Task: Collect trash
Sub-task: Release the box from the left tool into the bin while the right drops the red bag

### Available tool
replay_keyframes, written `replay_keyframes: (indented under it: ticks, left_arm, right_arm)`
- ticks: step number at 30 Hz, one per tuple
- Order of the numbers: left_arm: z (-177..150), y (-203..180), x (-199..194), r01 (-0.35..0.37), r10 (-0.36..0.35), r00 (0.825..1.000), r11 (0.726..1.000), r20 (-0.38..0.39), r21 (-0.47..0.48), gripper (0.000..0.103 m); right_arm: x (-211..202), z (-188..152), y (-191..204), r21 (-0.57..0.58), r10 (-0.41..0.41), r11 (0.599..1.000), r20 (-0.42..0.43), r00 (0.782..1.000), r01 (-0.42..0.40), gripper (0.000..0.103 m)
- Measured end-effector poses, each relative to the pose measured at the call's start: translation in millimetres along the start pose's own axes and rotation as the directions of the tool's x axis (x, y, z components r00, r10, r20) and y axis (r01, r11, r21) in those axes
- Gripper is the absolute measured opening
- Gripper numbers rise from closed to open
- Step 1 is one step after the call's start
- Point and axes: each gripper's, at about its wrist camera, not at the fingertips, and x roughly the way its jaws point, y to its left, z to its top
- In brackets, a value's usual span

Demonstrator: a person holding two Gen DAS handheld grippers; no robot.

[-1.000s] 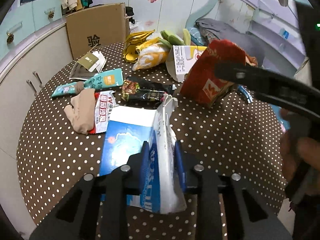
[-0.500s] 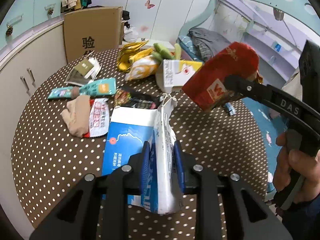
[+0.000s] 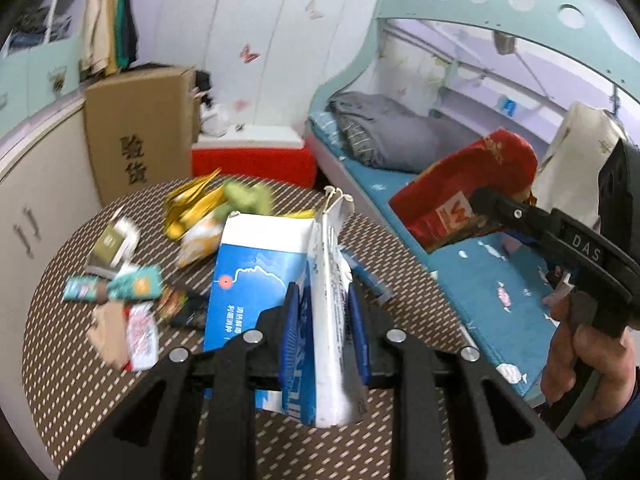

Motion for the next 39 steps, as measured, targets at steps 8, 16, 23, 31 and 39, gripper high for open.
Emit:
replay_keyframes:
  ticks: [8, 16, 23, 31, 39]
  left_arm:
    - [32.3, -65.4, 18.5, 0.133, -0.135, 0.991, 0.987, 0.018, 0.088, 0.024]
    - [45.1, -117.4, 51.3, 0.237, -0.236, 0.971, 0.963, -0.026, 0.131, 0.024]
    - [42.0, -158.0, 89.6, 0.309, -0.295, 0.949, 0.940, -0.108, 0.145, 0.024]
    - [28.7, -208.0, 151.2, 0.393, -0.355, 0.903, 0.911, -0.242, 0.127, 0.024]
    - [12.0, -242.8, 214.8, 0.408, -0.344, 0.864, 0.906, -0.367, 0.112, 0.024]
  right_arm:
    - [-48.2, 17.5, -66.7, 0.127, -0.146, 0.983, 0.081, 0.986, 0.135, 0.054]
    - [-68.7, 8.0, -137.0, 0.239, -0.293, 0.933, 0.061, 0.954, 0.271, 0.054]
    - [-46.2, -23.0, -190.8, 0.321, -0.353, 0.881, -0.044, 0.935, 0.348, 0.054]
    - [-13.9, -59.3, -239.4, 0.383, -0.391, 0.820, -0.167, 0.905, 0.425, 0.055]
    - [39.7, -107.0, -290.4, 0.463, -0.336, 0.765, -0.305, 0.891, 0.447, 0.064]
